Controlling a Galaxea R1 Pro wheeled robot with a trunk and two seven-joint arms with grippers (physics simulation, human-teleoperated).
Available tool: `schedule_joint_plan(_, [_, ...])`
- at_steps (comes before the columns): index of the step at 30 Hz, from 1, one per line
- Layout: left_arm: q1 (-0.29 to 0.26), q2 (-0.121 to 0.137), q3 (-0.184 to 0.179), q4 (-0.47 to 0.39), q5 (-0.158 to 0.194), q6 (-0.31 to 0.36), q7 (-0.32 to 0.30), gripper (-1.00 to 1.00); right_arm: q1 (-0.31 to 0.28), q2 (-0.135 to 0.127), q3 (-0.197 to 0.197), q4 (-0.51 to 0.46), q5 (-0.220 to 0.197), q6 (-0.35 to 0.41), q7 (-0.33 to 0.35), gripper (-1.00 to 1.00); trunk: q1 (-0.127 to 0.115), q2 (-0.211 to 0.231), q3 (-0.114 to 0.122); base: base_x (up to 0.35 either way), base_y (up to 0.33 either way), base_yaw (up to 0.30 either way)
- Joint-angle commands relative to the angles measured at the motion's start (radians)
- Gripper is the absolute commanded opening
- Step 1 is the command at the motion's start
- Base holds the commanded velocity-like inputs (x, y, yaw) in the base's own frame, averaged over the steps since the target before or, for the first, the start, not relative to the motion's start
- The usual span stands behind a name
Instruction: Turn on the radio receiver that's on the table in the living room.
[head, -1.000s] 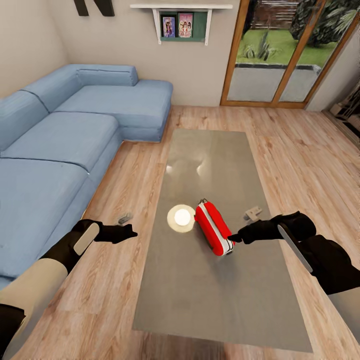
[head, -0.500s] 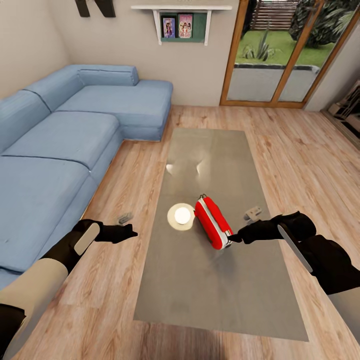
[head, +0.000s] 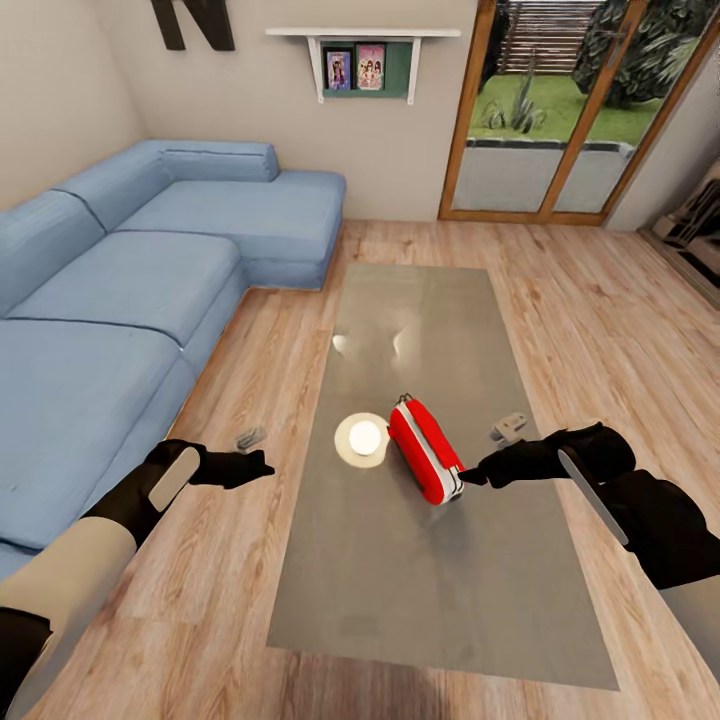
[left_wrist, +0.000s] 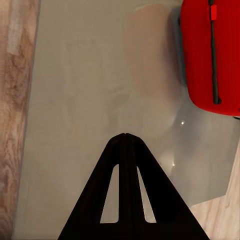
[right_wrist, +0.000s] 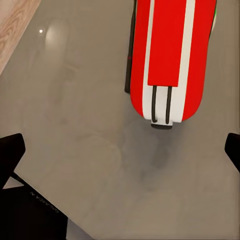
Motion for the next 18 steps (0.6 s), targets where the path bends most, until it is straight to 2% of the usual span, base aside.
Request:
schedule_joint_plan(1, [0.000, 0.000, 0.000, 0.001, 0.000, 0.000, 0.000, -1.00, 0.000, 0.000, 0.000, 0.000, 0.000, 0.000, 0.000, 1.00, 0.000, 0.000, 0.002, 0.000, 0.000, 0.000])
schedule_joint_plan(18, [0.000, -0.002, -0.001, 0.023, -0.001, -0.006, 0.002, -1.00, 0.000, -0.006, 0.000, 0.000, 0.000, 0.000, -0.003, 1.00, 0.000, 0.000, 0.028, 0.000, 0.000, 0.000])
